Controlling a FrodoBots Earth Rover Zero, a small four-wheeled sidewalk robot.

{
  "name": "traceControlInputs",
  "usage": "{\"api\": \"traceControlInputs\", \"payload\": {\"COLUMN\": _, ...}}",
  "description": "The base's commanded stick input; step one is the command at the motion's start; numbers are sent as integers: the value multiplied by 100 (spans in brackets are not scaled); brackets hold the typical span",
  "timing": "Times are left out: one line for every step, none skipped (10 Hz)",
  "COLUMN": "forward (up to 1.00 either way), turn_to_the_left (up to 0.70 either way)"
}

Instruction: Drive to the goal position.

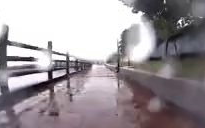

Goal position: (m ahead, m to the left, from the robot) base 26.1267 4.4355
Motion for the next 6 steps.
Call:
{"api": "traceControlInputs", "payload": {"forward": 100, "turn_to_the_left": 0}}
{"api": "traceControlInputs", "payload": {"forward": 100, "turn_to_the_left": 0}}
{"api": "traceControlInputs", "payload": {"forward": 100, "turn_to_the_left": 10}}
{"api": "traceControlInputs", "payload": {"forward": 100, "turn_to_the_left": 21}}
{"api": "traceControlInputs", "payload": {"forward": 100, "turn_to_the_left": 26}}
{"api": "traceControlInputs", "payload": {"forward": 100, "turn_to_the_left": 0}}
